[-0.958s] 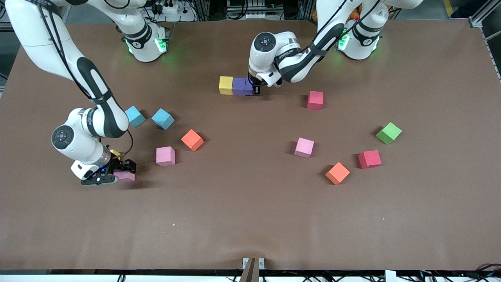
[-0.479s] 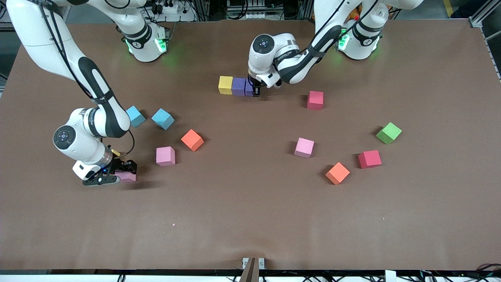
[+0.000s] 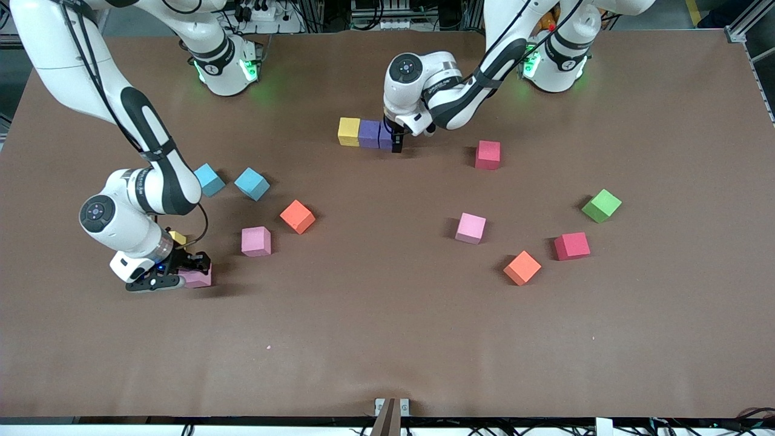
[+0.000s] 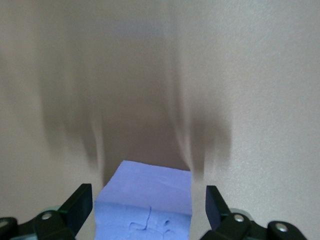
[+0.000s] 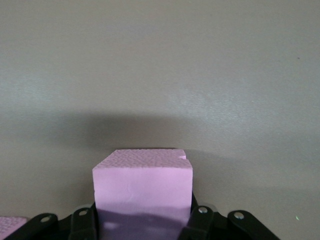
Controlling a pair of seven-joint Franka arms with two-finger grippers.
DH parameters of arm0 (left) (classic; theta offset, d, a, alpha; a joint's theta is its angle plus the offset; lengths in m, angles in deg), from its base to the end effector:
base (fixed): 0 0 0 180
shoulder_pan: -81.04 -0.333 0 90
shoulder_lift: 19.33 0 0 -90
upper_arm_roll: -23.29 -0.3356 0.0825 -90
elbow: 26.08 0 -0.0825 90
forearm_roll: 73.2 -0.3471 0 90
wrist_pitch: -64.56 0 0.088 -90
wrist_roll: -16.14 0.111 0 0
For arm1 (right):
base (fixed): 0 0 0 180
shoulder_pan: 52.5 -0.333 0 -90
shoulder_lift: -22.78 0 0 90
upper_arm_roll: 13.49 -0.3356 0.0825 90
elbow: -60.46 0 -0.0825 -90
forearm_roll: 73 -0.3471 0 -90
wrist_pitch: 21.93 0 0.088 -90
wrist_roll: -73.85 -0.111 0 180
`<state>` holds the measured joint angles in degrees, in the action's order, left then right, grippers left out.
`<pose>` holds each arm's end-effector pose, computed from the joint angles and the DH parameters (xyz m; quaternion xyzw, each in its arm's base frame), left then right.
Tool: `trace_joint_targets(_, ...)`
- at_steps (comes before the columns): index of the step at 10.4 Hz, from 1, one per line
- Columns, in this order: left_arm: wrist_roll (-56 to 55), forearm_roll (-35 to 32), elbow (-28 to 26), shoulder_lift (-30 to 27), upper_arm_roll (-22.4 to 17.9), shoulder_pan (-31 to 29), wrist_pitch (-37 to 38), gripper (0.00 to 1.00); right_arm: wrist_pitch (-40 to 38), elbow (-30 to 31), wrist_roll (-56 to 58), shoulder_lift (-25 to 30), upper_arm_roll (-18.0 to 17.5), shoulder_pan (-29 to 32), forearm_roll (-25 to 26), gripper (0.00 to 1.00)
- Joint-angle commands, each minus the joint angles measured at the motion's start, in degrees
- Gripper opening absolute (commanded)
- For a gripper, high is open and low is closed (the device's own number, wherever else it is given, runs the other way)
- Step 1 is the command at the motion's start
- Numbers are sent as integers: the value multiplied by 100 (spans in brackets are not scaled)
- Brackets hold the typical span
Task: Form number 2 with 11 blocks
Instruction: 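Grasp the pink cube beside the yellow cube with the right gripper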
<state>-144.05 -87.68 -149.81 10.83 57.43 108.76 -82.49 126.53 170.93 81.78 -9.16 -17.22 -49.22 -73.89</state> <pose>0.2630 -0.4846 0.2333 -0.7079 -0.7022 0.0698 0.0295 0.6240 0.0014 0.2490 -0.9965 -0.0608 -0.0545 0.0178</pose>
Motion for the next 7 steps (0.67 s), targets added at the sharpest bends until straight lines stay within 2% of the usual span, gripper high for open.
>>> trace_joint_targets(1, -1313, -309, 42, -299, 13, 110, 378, 100, -518, -200, -36, 126, -39, -12, -25, 55)
trace_joint_targets(4, -1243, -309, 50, -606, 74, 66, 790, 100, -1038, -298, -254, 450, 39, -353, -34, 55)
trace_joint_targets(7, -858, -257, 42, -975, 145, -109, 1168, 100, -1539, -307, -982, 740, -4, -661, -34, 55)
